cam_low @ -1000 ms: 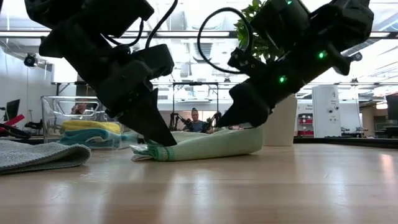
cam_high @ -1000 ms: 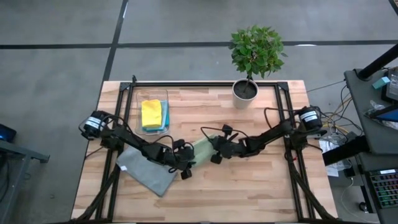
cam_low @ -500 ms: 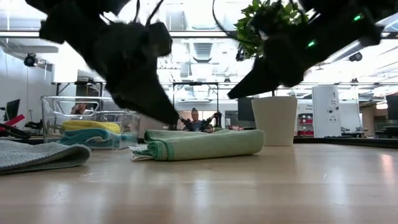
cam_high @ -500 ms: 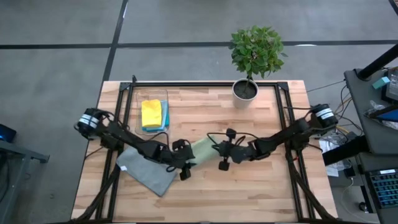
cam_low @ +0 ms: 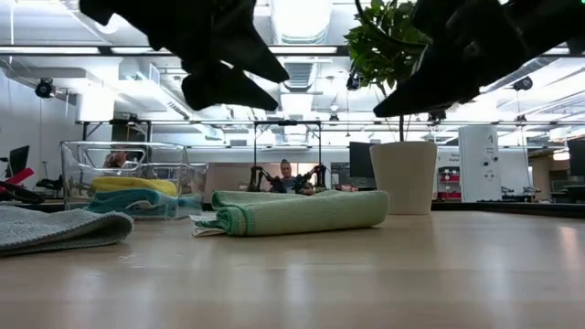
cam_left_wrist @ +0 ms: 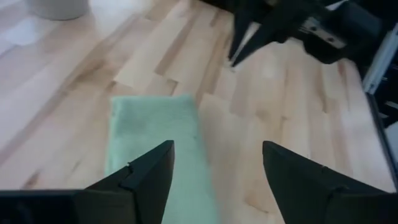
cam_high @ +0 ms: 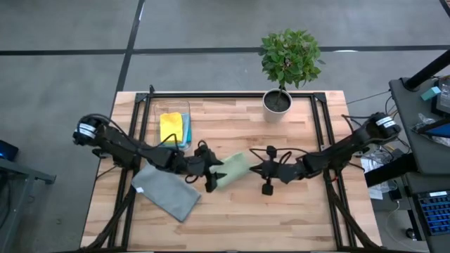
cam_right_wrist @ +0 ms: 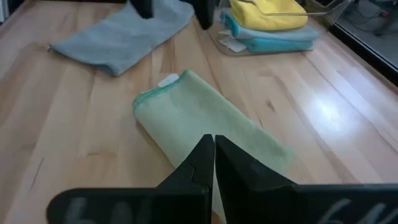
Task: Fold microfiber towels
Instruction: Stack the folded light green microfiber towel on top of the yellow microfiber towel on the bin
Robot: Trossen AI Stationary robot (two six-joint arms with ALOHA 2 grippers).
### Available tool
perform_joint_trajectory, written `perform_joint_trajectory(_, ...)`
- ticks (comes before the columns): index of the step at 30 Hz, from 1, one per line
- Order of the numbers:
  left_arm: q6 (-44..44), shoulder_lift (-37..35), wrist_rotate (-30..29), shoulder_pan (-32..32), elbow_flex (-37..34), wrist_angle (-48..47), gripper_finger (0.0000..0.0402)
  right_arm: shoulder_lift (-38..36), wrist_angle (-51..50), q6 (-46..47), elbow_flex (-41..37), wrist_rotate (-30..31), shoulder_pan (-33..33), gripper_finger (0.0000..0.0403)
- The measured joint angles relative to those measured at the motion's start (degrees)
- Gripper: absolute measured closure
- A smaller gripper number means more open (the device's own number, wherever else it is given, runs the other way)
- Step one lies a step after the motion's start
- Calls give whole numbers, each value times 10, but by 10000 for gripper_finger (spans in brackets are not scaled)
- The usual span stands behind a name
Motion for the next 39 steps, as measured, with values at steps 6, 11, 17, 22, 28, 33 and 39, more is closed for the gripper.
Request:
perform_joint_trajectory(6,0,21,16,49,34,-73,171,-16,19,24,-38,0,0,394)
perform_joint_trajectory(11,-2,56,71,88,52,-98,171,-14,45,35,-60,6,0,394)
perform_joint_trajectory(17,0,113,94,101,75,-105,171,-14,61,31,-61,21,0,394)
perform_joint_trajectory(22,5,140,97,107,100,-187,171,-14,74,25,-61,21,0,394)
perform_joint_trajectory(28,19,154,120,107,108,-197,171,-14,74,23,-61,22,-1,394)
perform_joint_trajectory(33,16,169,124,107,107,-197,171,-14,77,23,-61,22,-1,394)
perform_joint_trajectory(39,14,196,163,107,108,-181,171,-14,78,24,-61,21,-1,394)
